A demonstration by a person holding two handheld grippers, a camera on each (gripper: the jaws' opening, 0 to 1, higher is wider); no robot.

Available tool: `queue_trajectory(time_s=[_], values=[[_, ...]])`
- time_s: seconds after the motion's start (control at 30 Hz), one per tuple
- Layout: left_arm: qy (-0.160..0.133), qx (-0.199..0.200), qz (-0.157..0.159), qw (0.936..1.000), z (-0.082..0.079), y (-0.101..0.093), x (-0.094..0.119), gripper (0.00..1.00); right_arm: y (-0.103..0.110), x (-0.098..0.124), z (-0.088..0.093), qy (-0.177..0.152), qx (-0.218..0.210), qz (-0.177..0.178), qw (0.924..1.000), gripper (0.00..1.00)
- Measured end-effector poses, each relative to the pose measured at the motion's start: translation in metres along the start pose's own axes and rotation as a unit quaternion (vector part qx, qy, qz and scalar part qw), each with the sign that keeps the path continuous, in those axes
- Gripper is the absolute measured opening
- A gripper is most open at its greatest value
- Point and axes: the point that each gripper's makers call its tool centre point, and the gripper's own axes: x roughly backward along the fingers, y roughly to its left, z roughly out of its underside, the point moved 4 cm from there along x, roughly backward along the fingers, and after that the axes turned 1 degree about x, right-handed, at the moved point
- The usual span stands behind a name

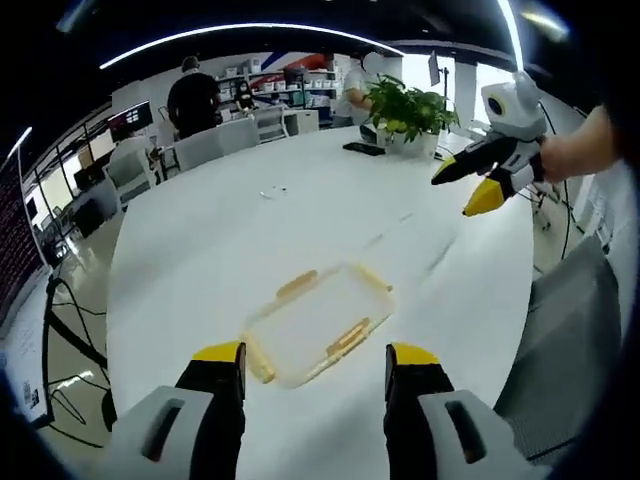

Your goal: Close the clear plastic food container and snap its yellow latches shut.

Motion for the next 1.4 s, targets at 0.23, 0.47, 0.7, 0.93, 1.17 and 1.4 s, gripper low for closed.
queue_trajectory(time_s=[0.23, 0.47, 0.7, 0.93, 1.17, 1.4], values=[[0.008, -0.015, 0.015, 0.9997, 0.000, 0.014, -0.009, 0.51, -0.001, -0.018, -0.007, 0.012, 0.021, -0.021, 0.9995, 0.51], [0.012, -0.035, 0.031, 0.9988, -0.006, 0.028, -0.015, 0.51, 0.000, -0.033, -0.015, 0.022, 0.043, -0.043, 0.9979, 0.51], [0.010, -0.063, 0.051, 0.9966, -0.018, 0.039, -0.022, 0.51, 0.003, -0.046, -0.020, 0.028, 0.091, -0.070, 0.9930, 0.51], [0.013, -0.110, 0.062, 0.9919, -0.028, 0.048, -0.030, 0.52, 0.005, -0.058, -0.021, 0.041, 0.129, -0.093, 0.9864, 0.51], [0.020, -0.143, 0.077, 0.9865, -0.032, 0.062, -0.035, 0.53, 0.003, -0.074, -0.023, 0.054, 0.143, -0.109, 0.9823, 0.50], [0.049, -0.187, 0.137, 0.9715, -0.024, 0.060, -0.041, 0.54, 0.000, -0.088, -0.024, 0.072, 0.147, -0.140, 0.9766, 0.51]])
